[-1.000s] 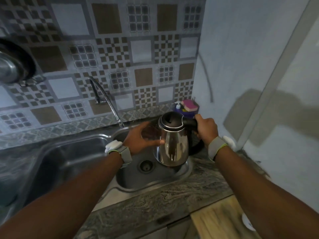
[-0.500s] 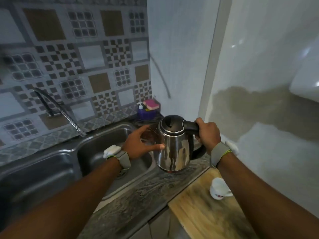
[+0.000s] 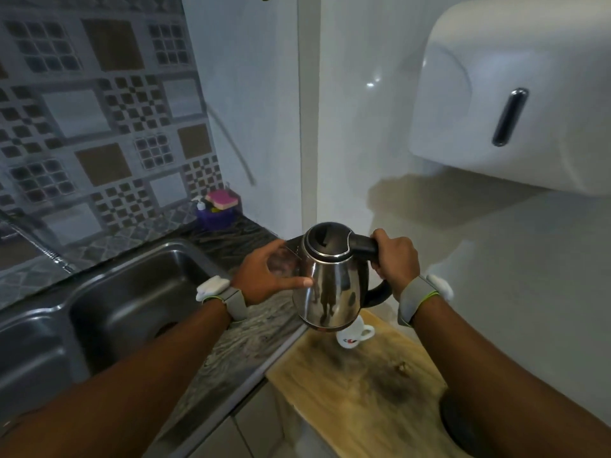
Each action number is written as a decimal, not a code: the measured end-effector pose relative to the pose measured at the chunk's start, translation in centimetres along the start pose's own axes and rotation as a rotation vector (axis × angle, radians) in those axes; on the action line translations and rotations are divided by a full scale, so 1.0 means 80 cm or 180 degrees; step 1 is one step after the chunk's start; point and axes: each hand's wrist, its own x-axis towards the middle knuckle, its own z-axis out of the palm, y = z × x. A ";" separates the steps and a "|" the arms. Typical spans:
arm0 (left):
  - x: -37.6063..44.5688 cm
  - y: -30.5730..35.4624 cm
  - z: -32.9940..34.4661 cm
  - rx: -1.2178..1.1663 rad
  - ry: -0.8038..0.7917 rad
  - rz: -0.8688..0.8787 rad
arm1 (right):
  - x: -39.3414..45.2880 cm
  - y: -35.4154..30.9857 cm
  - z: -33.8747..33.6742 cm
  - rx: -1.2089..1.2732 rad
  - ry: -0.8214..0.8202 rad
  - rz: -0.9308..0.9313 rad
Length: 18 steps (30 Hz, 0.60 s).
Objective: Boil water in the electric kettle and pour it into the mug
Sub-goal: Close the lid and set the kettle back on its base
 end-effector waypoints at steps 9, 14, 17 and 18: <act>-0.003 0.060 0.106 0.0034 -0.0248 0.0185 | -0.033 0.061 -0.120 -0.0002 0.0317 0.0214; -0.013 0.095 0.160 -0.0045 -0.0408 0.0186 | -0.054 0.093 -0.180 0.0086 0.0489 0.0348; -0.018 0.116 0.196 -0.0096 -0.0552 0.0193 | -0.067 0.114 -0.217 0.0097 0.0612 0.0400; -0.019 0.118 0.200 -0.0103 -0.0546 0.0192 | -0.069 0.115 -0.221 0.0080 0.0638 0.0422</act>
